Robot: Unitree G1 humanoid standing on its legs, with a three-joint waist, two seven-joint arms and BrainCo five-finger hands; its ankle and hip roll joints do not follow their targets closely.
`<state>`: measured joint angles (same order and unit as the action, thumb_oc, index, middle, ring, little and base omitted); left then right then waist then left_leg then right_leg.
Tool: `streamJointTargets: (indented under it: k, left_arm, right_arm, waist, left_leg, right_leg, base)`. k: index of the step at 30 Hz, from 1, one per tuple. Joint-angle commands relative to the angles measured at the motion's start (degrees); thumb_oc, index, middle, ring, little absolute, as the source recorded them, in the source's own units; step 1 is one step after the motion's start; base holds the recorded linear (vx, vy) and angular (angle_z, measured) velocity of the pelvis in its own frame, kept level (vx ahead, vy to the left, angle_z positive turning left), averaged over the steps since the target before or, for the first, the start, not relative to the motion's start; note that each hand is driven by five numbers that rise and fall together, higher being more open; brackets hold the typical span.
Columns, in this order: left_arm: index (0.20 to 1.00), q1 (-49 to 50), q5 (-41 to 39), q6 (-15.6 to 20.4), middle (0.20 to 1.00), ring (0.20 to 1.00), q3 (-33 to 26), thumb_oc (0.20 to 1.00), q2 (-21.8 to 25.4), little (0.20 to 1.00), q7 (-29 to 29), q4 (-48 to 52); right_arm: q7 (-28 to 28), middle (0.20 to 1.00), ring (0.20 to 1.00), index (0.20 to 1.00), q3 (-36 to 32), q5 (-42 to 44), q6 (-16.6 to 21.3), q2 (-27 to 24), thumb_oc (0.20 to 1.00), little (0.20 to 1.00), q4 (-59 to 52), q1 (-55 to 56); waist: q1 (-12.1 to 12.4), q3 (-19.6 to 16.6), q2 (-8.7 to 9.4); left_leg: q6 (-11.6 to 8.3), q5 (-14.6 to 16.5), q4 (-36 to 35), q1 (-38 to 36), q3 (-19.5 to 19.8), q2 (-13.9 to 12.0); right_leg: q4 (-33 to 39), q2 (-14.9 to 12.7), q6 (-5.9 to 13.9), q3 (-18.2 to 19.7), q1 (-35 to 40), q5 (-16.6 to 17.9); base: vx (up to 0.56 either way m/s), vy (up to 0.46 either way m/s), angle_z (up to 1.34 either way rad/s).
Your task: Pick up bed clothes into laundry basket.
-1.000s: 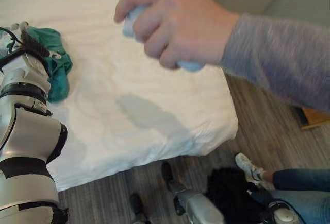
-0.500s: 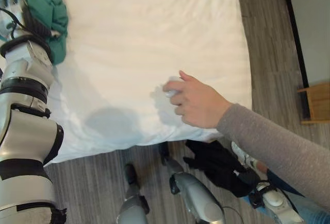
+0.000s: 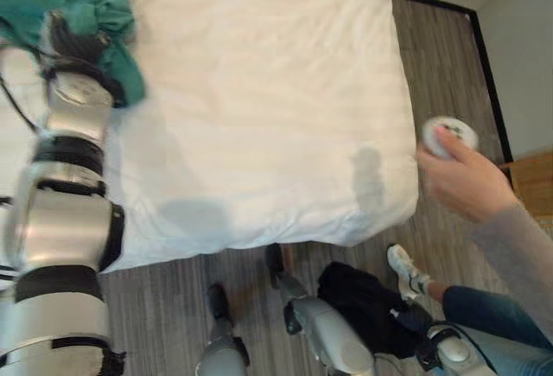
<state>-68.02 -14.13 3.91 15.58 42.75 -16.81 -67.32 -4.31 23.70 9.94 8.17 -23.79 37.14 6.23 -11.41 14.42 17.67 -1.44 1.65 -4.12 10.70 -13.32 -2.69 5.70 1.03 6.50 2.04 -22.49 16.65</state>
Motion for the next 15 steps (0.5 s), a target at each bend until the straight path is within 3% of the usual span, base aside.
streamJointTargets:
  k: [1,4,5,7,8,9,10,15]
  left_arm:
    - [0.200,12.3,-15.2,5.4,0.200,0.200,-1.8,0.200,-12.3,0.200,3.9,10.0]
    - [0.200,29.6,-18.7,7.2,0.200,0.200,0.1,0.200,-22.2,0.200,7.4,24.6]
    - [0.200,29.6,-18.7,7.2,0.200,0.200,0.1,0.200,-22.2,0.200,7.4,24.6]
    - [0.200,39.1,-20.7,7.2,0.200,0.200,0.8,0.200,-23.7,0.200,10.1,31.4]
    - [0.200,46.4,-23.4,6.9,0.200,0.200,0.9,0.200,-24.1,0.200,13.5,36.5]
    - [0.200,46.4,-23.4,6.9,0.200,0.200,0.9,0.200,-24.1,0.200,13.5,36.5]
    - [0.200,52.5,-25.4,6.2,0.200,0.200,0.8,0.200,-23.5,0.200,16.3,40.5]
    - [0.200,62.3,-25.2,5.4,0.200,0.200,-0.2,0.200,-20.1,0.200,20.4,46.5]
  right_arm:
    - [1.5,0.200,0.200,0.200,-2.2,-0.6,1.5,-0.3,0.200,0.200,0.9,-5.0]
    - [3.3,0.200,0.200,0.200,-4.9,-0.9,1.3,-0.3,0.200,0.200,-1.1,-6.0]
    - [3.3,0.200,0.200,0.200,-4.9,-0.9,1.3,-0.3,0.200,0.200,-1.1,-6.0]
    - [3.4,0.200,0.200,0.200,-7.3,-1.1,1.0,-1.0,0.200,0.200,-2.2,-5.2]
    - [3.4,0.200,0.200,0.200,-9.4,-1.5,0.8,-1.4,0.200,0.200,-3.4,-3.9]
    - [3.4,0.200,0.200,0.200,-9.4,-1.5,0.8,-1.4,0.200,0.200,-3.4,-3.9]
    - [3.3,0.200,0.200,0.200,-11.2,-2.1,0.6,-2.0,0.200,0.200,-3.9,-3.0]
    - [2.7,0.200,0.200,0.200,-13.8,-2.2,1.1,-3.3,0.200,0.200,-6.7,-2.0]
  waist:
    - [0.6,2.8,-3.41]
    - [3.0,3.9,-5.10]
    - [2.9,3.7,-5.02]
    - [4.4,3.8,-6.39]
    - [5.7,3.5,-7.95]
    - [5.7,3.5,-7.95]
    - [6.8,3.3,-9.39]
    - [8.4,1.9,-11.51]
  left_leg:
    - [0.34,-2.2,-0.9,-0.5,6.3,-0.6]
    - [0.93,-1.8,-0.9,-2.5,7.2,0.3]
    - [0.93,-2.0,-0.9,-2.3,7.2,0.3]
    - [1.21,-1.8,-0.9,-3.1,7.7,0.9]
    - [1.36,-1.7,-0.9,-4.1,8.1,1.3]
    - [1.36,-1.7,-0.9,-4.1,8.1,1.3]
    - [1.54,-1.6,-0.9,-4.7,8.8,1.9]
    - [1.62,-1.8,-0.9,-6.1,10.1,2.6]
  right_leg:
    - [-1.1,-4.0,4.28,-3.6,5.9,-5.1]
    - [-1.9,-4.7,3.60,-4.3,7.9,-6.1]
    - [-1.8,-4.8,3.59,-4.2,7.7,-6.1]
    - [-2.4,-5.3,3.34,-4.5,8.6,-6.8]
    - [-2.9,-5.8,3.08,-5.0,9.6,-7.5]
    - [-2.9,-5.8,3.08,-5.0,9.6,-7.5]
    - [-3.1,-6.3,2.85,-5.5,10.6,-8.0]
    - [-3.3,-7.2,2.59,-7.2,13.0,-9.2]
  base:
    - [-0.02,0.030,0.09]
    - [-0.02,0.043,0.19]
    - [-0.02,0.044,0.08]
    - [0.01,0.031,0.00]
    - [0.01,0.048,0.10]
    - [0.02,0.058,0.16]
    - [0.01,0.027,0.22]
    - [0.00,0.011,0.20]
